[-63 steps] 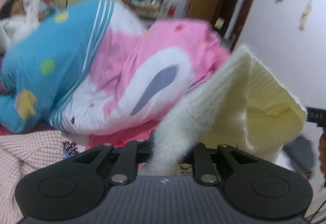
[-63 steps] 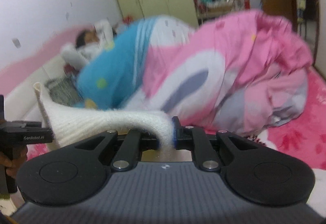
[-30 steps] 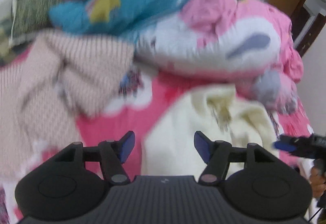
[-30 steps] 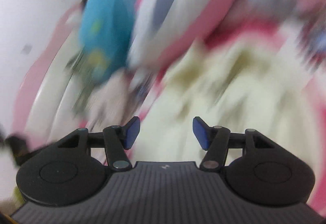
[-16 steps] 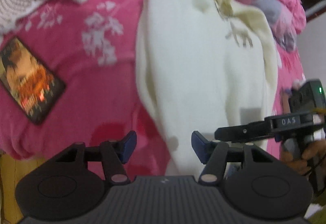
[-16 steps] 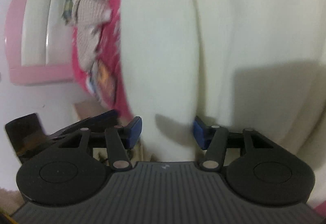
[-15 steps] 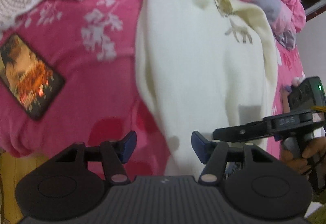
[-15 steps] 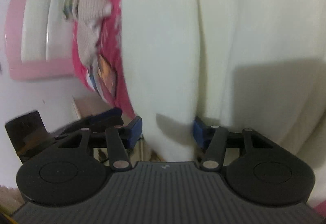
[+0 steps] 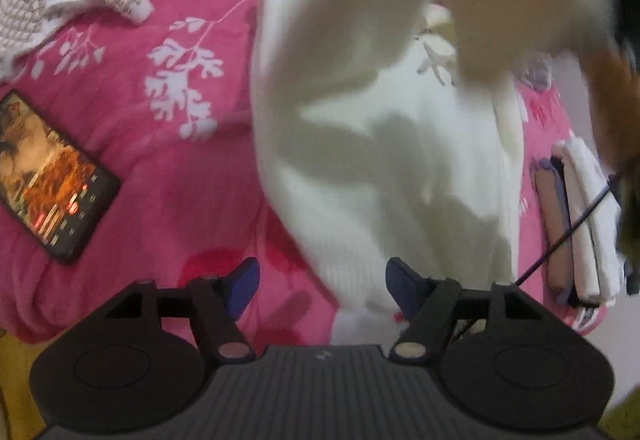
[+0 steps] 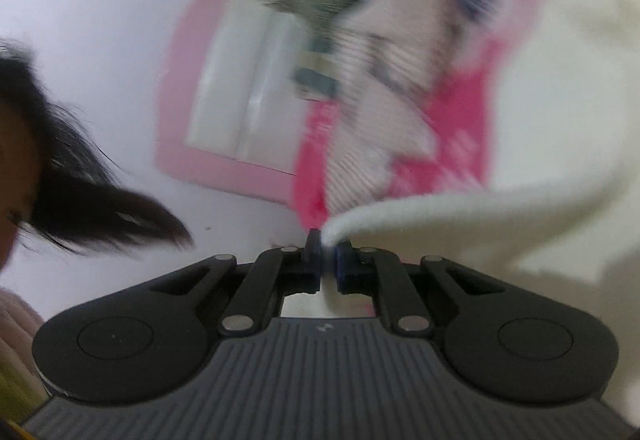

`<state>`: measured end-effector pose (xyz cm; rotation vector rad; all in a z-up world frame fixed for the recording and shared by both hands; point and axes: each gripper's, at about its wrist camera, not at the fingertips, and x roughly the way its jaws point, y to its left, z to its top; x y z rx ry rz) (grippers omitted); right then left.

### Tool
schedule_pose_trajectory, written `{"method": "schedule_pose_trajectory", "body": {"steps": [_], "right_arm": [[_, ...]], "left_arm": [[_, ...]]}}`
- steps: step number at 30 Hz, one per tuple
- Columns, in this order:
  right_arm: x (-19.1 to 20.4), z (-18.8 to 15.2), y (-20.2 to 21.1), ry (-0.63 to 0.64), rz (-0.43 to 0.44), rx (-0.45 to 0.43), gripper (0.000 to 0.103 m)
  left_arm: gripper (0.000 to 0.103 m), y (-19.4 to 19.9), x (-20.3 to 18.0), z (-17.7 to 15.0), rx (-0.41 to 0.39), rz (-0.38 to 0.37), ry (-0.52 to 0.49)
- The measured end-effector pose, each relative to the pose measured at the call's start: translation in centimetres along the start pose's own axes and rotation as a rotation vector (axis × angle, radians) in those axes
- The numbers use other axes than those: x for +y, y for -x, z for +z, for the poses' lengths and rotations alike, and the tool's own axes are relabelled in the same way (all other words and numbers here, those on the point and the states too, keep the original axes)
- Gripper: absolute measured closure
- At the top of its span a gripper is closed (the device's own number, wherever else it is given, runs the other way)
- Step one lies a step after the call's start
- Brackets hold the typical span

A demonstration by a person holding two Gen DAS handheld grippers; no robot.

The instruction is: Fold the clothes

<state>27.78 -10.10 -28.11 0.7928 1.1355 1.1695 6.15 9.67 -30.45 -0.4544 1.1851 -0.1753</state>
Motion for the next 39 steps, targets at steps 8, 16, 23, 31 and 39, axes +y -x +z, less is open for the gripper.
{"method": "schedule_pose_trajectory", "body": {"steps": [8, 16, 23, 31, 39], "right_arm": [[4.9, 13.9, -11.5, 0.256, 0.21, -0.057, 0.094], [-3.3, 17.1, -16.5, -0.141, 0.096, -0.041, 0.04], [-5.6, 5.4, -4.7, -0.305, 0.155, 0.033, 0.04], [-2.6, -5.4, -2.0, -0.035, -0.468, 0.27, 0.043], [-4.2, -5.5, -10.9, 0.207, -0.651, 0.476, 0.084]], "left_arm": [[0.033, -1.6, 1.8, 0.7, -0.052, -0.022, 0.101], [0.035, -3.7, 2.5, -0.3, 0.026, -0.066, 0.131], [0.054, -4.3, 3.1, -0.7, 0.015, -0.123, 0.168], [0.054, -5.3, 0.0, -0.6, 0.02, -0.094, 0.038], [0.055, -4.7, -4.5, -0.7, -0.059, -0.059, -0.117]]}}
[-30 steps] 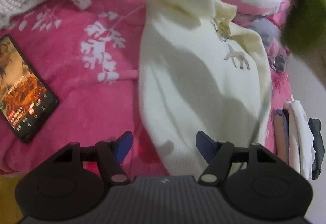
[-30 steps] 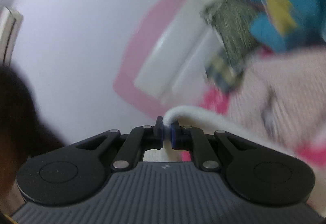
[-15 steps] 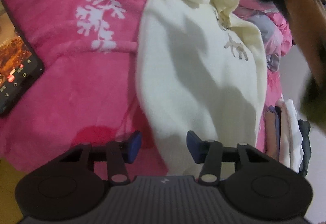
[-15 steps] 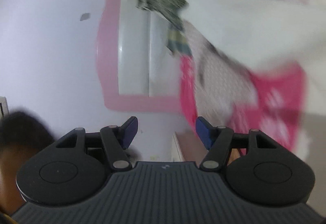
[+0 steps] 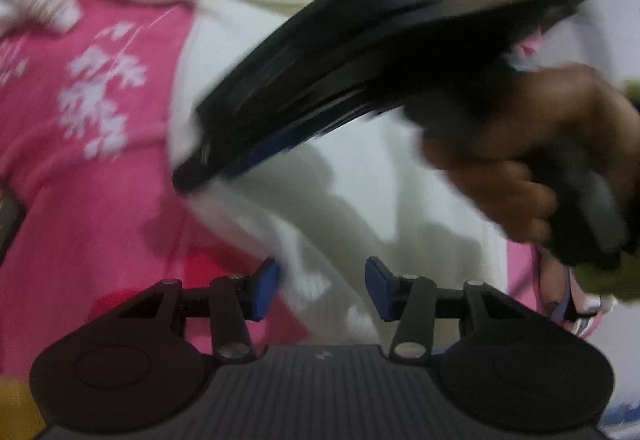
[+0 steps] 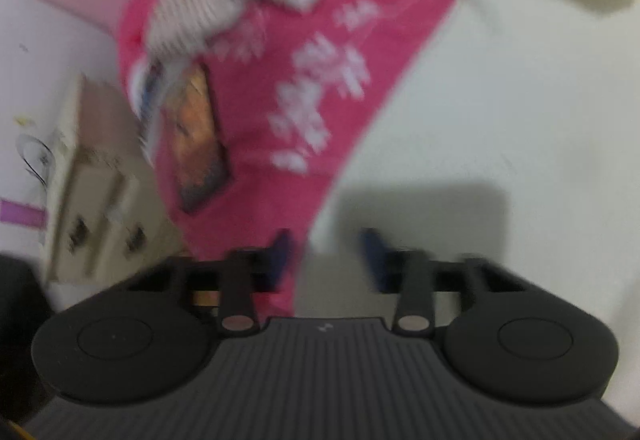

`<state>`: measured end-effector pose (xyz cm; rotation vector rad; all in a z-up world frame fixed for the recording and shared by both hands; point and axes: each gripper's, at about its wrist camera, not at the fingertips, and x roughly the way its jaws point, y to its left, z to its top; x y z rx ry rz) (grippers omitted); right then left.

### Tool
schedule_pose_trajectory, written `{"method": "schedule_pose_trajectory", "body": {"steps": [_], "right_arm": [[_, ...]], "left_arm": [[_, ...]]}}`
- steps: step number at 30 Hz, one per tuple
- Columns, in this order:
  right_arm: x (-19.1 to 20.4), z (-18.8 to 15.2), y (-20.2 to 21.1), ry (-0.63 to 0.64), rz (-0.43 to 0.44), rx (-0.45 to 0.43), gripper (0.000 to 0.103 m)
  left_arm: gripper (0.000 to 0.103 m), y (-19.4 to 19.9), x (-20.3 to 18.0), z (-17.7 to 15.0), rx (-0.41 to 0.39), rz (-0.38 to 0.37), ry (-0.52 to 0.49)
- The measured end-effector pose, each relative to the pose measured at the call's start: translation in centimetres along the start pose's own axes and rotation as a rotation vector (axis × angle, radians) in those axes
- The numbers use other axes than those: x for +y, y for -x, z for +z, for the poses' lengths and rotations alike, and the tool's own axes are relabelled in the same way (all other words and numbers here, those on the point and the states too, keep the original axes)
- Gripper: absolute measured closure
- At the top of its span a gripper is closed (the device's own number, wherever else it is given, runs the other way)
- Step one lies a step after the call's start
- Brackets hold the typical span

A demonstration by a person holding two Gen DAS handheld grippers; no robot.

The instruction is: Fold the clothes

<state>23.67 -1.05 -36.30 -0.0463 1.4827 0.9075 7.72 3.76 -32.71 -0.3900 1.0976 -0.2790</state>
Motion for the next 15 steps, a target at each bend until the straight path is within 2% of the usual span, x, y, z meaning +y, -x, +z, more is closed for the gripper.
{"method": "schedule_pose_trajectory", "body": {"steps": [1, 4, 6, 10, 15], "right_arm": [[-0.7, -0.1, -0.2, -0.009, 0.003, 0.01, 0.093], [-3.4, -0.7, 1.5, -0.092, 0.064, -0.034, 0.094], [-6.0, -1.5, 3.0, -0.209, 0.127, -0.073, 0.095], [-10.7, -3.5, 4.4, -0.434, 0.256, -0.139, 0.095], [-13.3, -5.5, 4.1, -0.592, 0.382, -0.187, 0.095]], "left_arm": [[0.055, 0.1, -0.4, 0.0, -0.006, -0.005, -0.008], [0.055, 0.6, -1.1, -0.1, -0.026, -0.019, 0.0], [0.054, 1.3, -1.0, -0.2, -0.049, -0.01, 0.038], [0.044, 2.0, -0.3, 0.0, -0.076, 0.009, 0.126], [0.04, -0.2, 0.0, 0.7, -0.028, 0.009, 0.144]]}}
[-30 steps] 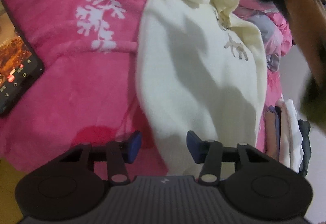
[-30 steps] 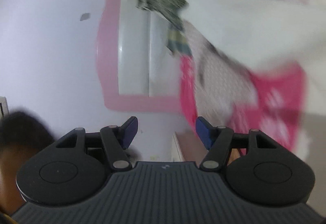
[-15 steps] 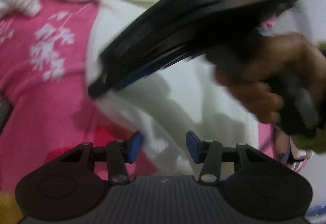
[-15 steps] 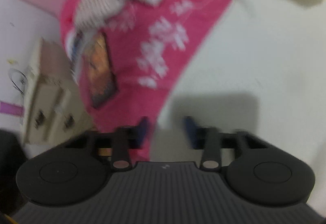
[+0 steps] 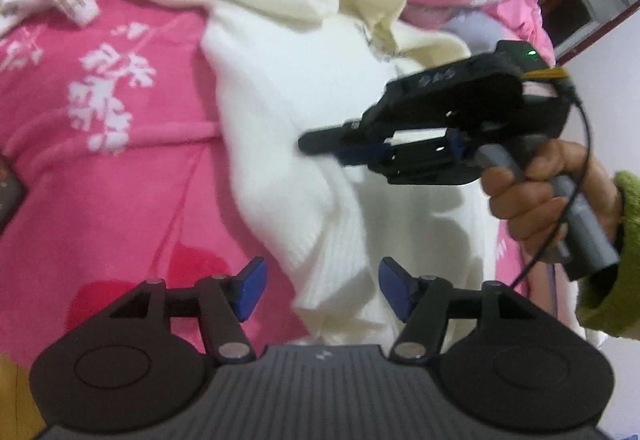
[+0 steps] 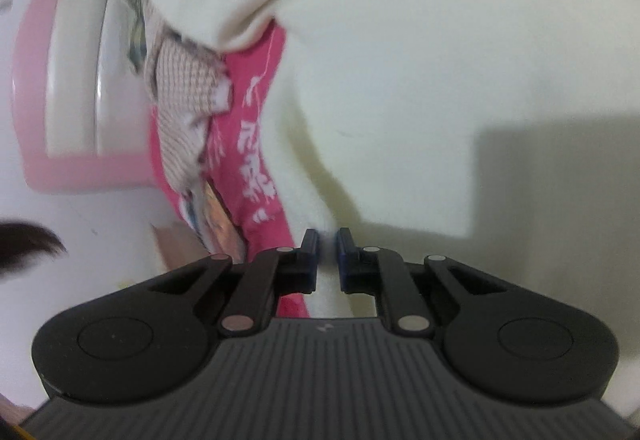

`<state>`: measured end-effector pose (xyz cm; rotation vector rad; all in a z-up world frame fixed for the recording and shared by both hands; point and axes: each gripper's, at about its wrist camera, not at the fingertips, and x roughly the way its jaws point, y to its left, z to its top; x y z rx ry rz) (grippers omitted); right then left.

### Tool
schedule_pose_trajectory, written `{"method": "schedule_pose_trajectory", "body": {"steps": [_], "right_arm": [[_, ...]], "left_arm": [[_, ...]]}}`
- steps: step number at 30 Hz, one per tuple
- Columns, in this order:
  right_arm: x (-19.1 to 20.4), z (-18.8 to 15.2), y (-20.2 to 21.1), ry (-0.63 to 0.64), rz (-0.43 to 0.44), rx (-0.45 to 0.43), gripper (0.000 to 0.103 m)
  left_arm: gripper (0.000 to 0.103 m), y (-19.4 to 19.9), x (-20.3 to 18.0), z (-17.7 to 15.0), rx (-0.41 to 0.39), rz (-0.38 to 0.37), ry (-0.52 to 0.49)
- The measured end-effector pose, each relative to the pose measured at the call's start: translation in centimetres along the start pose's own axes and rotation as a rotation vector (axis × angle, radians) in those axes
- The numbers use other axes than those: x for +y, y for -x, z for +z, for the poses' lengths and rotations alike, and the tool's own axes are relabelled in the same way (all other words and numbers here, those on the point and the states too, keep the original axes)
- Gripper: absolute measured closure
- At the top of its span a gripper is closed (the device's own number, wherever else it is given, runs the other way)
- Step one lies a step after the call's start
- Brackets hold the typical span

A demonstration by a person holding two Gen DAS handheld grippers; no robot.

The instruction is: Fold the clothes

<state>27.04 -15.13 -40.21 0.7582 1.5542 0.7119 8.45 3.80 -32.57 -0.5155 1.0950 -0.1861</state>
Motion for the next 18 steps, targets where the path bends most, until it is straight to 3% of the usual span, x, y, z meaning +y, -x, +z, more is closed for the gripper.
{"method": "schedule_pose_trajectory", "body": {"steps": [3, 5, 8, 11, 18], "right_arm": [[0.3, -0.3, -0.4, 0.007, 0.003, -0.004, 0.095], [1.1, -0.4, -0.4, 0.05, 0.004, -0.003, 0.092], [2.5, -0.3, 0.1, 0.114, 0.009, -0.019, 0.09], [2.7, -0.3, 1.1, 0.121, 0.023, -0.069, 0.079], [2.1, -1.5, 2.9, 0.125, -0.043, -0.078, 0.078]], "left_arm": [[0.045, -1.1, -0.4, 0.4, 0.021, -0.04, 0.031], [0.074, -1.4, -0.3, 0.5, 0.033, -0.019, 0.051], [0.09, -1.0, 1.1, 0.6, 0.041, -0.011, 0.134], [0.094, 0.9, 2.7, 0.1, 0.019, -0.002, 0.227], [0.095, 9.1, 6.0, -0.3, -0.094, 0.055, 0.434]]}}
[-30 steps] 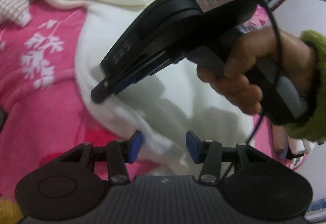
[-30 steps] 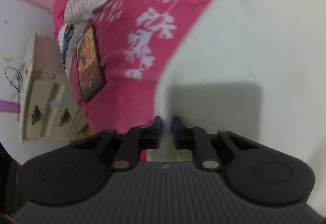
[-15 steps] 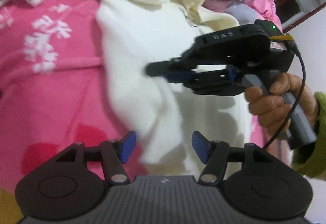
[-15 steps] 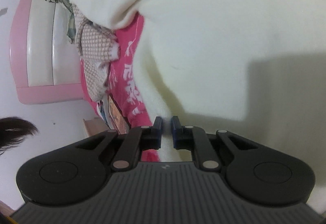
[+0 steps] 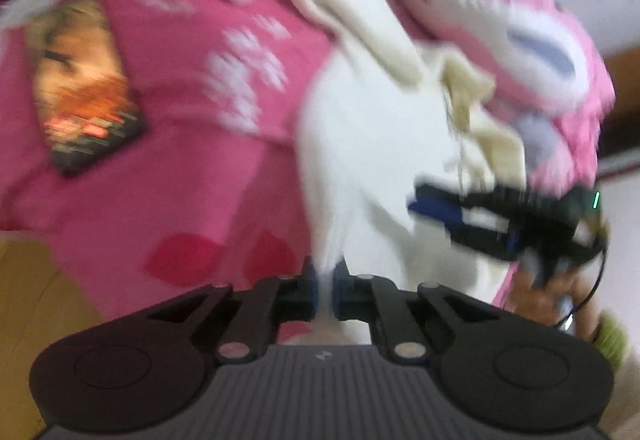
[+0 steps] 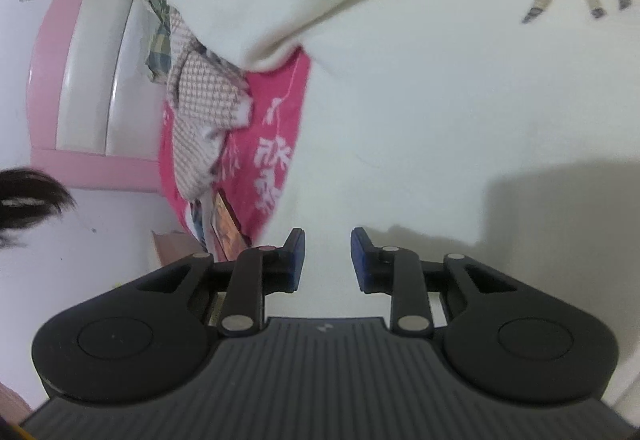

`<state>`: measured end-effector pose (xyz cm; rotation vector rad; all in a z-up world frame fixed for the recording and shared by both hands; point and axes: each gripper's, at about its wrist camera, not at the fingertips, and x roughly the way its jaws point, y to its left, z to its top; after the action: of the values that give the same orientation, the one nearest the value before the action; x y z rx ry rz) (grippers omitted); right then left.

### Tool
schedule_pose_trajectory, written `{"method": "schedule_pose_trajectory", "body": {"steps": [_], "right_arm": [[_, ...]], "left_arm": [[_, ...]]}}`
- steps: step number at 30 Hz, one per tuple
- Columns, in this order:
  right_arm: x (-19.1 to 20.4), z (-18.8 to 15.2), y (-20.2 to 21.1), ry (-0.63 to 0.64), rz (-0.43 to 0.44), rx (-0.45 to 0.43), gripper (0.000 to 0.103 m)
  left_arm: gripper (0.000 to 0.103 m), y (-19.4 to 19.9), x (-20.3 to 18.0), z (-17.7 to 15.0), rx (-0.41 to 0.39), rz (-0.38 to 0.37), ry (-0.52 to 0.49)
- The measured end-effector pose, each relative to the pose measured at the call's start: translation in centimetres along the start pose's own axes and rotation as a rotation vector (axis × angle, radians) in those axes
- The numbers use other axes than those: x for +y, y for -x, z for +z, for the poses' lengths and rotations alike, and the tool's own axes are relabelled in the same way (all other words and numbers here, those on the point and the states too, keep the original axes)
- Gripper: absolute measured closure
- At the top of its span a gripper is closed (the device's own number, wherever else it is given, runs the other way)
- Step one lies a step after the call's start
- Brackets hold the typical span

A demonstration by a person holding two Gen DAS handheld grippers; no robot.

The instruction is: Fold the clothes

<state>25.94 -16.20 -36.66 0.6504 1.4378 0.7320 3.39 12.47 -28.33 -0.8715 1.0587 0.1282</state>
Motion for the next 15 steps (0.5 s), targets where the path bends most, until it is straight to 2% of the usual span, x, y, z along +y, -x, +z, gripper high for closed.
{"method": "schedule_pose_trajectory", "body": {"steps": [3, 5, 7, 12, 15], "right_arm": [[-0.2, -0.5, 0.1, -0.005, -0.003, 0.006, 0.079], [-0.6, -0.8, -0.1, -0.015, -0.017, 0.013, 0.078], [-0.4, -1.0, -0.6, 0.002, -0.068, 0.028, 0.077], [1.5, -1.7, -0.1, 0.11, -0.135, 0.012, 0.074], [1.0, -3.3, 1.8, 0.078, -0.164, -0.019, 0.072]], "left_arm": [[0.095, 0.6, 2.1, 0.6, 0.009, 0.038, 0.023], [0.095, -0.9, 3.7, 0.4, 0.056, 0.079, 0.027], [0.095, -2.9, 4.9, 0.1, 0.116, 0.105, 0.048], [0.095, -4.5, 5.1, -0.1, 0.109, 0.165, -0.01], [0.095, -5.5, 5.7, 0.0, 0.12, 0.177, 0.003]]}}
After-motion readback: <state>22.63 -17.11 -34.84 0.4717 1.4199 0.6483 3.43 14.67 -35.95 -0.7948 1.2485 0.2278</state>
